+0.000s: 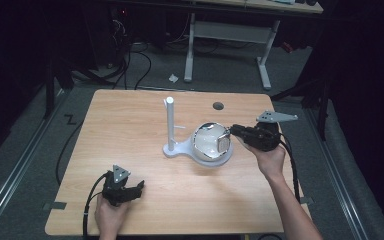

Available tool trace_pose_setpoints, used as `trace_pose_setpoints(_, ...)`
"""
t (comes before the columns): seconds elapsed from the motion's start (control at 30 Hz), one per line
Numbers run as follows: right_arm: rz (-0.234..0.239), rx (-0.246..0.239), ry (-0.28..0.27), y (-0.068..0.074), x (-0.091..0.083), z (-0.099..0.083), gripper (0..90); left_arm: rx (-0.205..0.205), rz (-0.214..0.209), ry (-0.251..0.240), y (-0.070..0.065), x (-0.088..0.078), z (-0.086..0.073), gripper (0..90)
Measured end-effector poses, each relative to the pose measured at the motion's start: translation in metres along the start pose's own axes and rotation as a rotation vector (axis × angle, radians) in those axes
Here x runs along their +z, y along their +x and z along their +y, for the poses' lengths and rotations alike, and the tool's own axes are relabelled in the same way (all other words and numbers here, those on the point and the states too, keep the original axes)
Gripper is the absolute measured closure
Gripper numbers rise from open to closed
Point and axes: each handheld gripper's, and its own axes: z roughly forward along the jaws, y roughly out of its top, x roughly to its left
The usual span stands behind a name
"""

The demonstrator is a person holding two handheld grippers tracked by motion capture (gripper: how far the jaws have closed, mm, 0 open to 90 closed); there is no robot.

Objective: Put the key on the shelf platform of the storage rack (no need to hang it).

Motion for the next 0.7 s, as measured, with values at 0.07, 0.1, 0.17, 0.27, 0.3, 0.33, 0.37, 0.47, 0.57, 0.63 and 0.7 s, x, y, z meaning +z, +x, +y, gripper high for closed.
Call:
trace_pose_setpoints(0.07, 0.002, 0.003, 0.003, 0.0, 0.004, 0.001, 82.3, 0.0, 0.0, 0.0, 0.0, 0.0, 0.0, 23.5)
trace_pose_setpoints(0.1, 0.002, 0.006, 0.004, 0.0, 0.006, 0.001, 82.3, 0.0, 0.0, 0.0, 0.0, 0.0, 0.0, 23.5)
trace_pose_setpoints(0.17, -0.001, 0.009, 0.008, -0.001, 0.009, 0.001, 82.3, 0.0, 0.0, 0.0, 0.0, 0.0, 0.0, 23.5)
trace_pose_setpoints(0.27, -0.005, 0.012, 0.02, -0.002, 0.014, 0.001, 82.3, 0.0, 0.0, 0.0, 0.0, 0.0, 0.0, 23.5)
trace_pose_setpoints(0.3, -0.007, 0.012, 0.024, -0.002, 0.017, 0.0, 82.3, 0.0, 0.0, 0.0, 0.0, 0.0, 0.0, 23.5)
trace_pose_setpoints(0.33, -0.01, 0.012, 0.027, -0.002, 0.018, 0.0, 82.3, 0.0, 0.0, 0.0, 0.0, 0.0, 0.0, 23.5)
trace_pose_setpoints(0.37, -0.011, 0.007, 0.029, -0.002, 0.019, 0.0, 82.3, 0.0, 0.0, 0.0, 0.0, 0.0, 0.0, 23.5)
trace_pose_setpoints(0.47, -0.017, 0.001, 0.037, -0.001, 0.023, -0.001, 82.3, 0.0, 0.0, 0.0, 0.0, 0.0, 0.0, 23.5)
trace_pose_setpoints(0.57, -0.02, 0.003, 0.041, -0.001, 0.025, -0.001, 82.3, -0.001, -0.001, 0.0, 0.0, 0.0, 0.0, 23.5)
trace_pose_setpoints(0.63, -0.024, 0.005, 0.049, -0.001, 0.028, -0.002, 82.3, -0.002, -0.001, 0.0, 0.0, 0.0, 0.0, 23.5)
trace_pose_setpoints(0.7, -0.027, 0.001, 0.054, -0.002, 0.03, -0.002, 82.3, -0.003, -0.002, 0.0, 0.0, 0.0, 0.0, 23.6)
